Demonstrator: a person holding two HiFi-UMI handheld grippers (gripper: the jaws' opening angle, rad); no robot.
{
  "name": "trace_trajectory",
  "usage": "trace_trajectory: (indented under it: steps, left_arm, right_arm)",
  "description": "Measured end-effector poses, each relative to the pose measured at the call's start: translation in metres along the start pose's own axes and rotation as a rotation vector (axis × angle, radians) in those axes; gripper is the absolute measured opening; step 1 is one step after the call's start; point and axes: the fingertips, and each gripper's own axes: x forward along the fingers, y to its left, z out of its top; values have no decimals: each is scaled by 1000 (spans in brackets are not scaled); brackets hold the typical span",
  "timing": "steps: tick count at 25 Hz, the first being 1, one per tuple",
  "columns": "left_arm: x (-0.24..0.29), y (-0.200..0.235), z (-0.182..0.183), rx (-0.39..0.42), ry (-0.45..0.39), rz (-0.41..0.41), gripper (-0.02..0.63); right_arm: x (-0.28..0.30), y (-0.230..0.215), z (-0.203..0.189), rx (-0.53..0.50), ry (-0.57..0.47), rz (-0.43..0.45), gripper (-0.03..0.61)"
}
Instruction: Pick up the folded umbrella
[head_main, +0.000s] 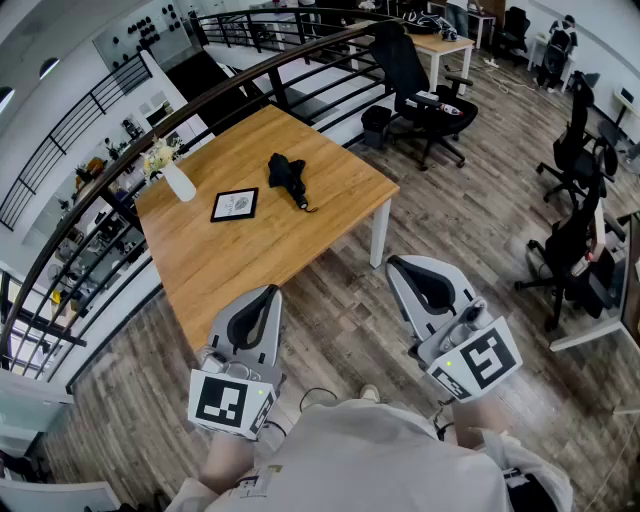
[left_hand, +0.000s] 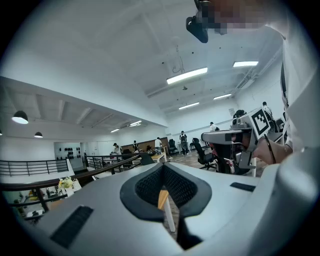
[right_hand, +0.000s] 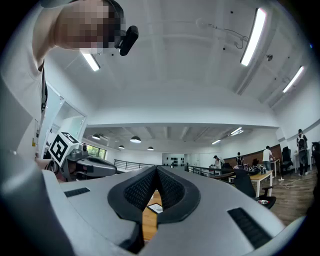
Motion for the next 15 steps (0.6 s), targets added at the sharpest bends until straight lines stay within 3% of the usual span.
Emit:
trace_trajectory:
  steps: [15]
  left_arm:
    - [12, -11, 4, -9, 3, -17, 17]
  right_arm:
    - [-11, -12, -8, 29, 26, -12, 28]
